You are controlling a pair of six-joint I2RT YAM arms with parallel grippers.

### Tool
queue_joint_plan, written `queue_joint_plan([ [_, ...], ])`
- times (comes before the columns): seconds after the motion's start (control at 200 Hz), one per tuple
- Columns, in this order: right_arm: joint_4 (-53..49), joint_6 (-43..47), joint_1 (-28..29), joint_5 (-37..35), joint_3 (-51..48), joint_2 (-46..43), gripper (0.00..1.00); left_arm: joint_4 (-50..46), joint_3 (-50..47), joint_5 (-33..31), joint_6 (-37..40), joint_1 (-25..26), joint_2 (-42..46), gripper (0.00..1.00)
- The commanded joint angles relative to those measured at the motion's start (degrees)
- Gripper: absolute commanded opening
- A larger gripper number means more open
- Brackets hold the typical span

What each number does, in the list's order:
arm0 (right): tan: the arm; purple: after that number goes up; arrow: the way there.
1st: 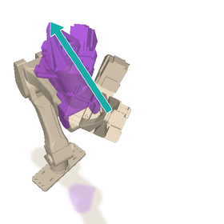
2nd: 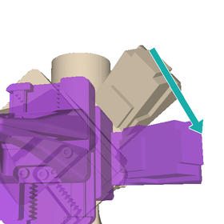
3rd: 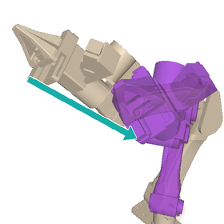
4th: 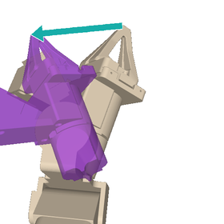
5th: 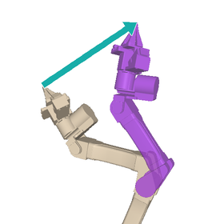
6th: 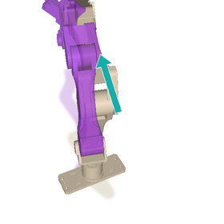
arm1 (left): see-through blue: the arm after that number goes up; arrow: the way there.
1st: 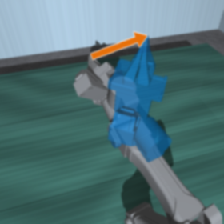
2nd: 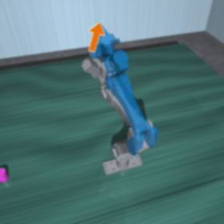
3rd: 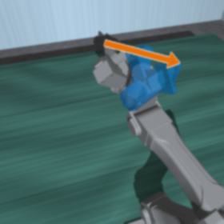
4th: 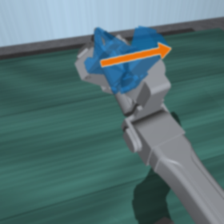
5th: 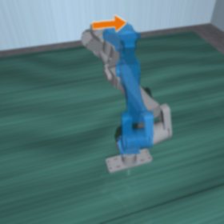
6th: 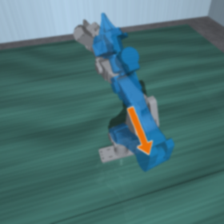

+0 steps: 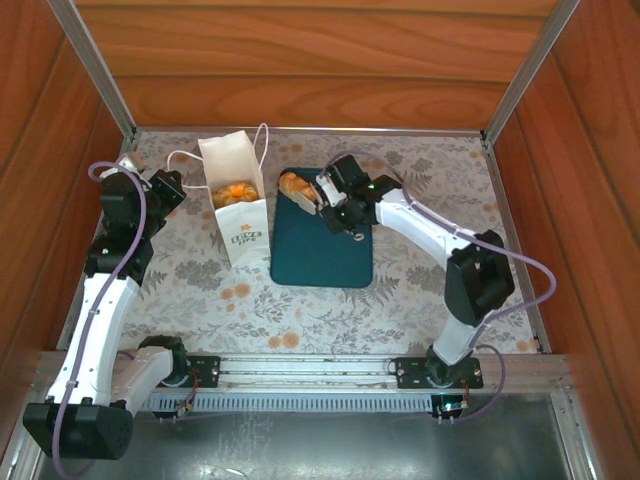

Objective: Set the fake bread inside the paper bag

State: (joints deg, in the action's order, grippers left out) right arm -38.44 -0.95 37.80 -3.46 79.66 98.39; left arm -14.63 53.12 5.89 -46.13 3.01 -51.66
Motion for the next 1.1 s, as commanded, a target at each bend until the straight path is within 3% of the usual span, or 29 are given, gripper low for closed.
queue_joint_plan([
  [0.0,0.25,-3.72,-0.34,-0.25,-2.14,-5.20,0.23,-0.29,1.92,0.07,0.39,-0.46,0.07,0.00],
  [0.32,-3.36,-11.82,-0.36,-4.14,-1.43,-17.32,0.22,-0.24,1.88,0.25,0.33,-0.44,0.28,0.00],
  [0.615,-6.58,-14.78,0.69,-1.09,9.74,-22.92,0.22,-0.25,1.56,0.35,0.24,-0.42,0.42,0.00],
  [1.094,-10.25,-12.66,16.31,-4.12,30.59,-16.47,0.23,-0.30,1.47,0.32,0.16,-0.44,0.59,0.00],
])
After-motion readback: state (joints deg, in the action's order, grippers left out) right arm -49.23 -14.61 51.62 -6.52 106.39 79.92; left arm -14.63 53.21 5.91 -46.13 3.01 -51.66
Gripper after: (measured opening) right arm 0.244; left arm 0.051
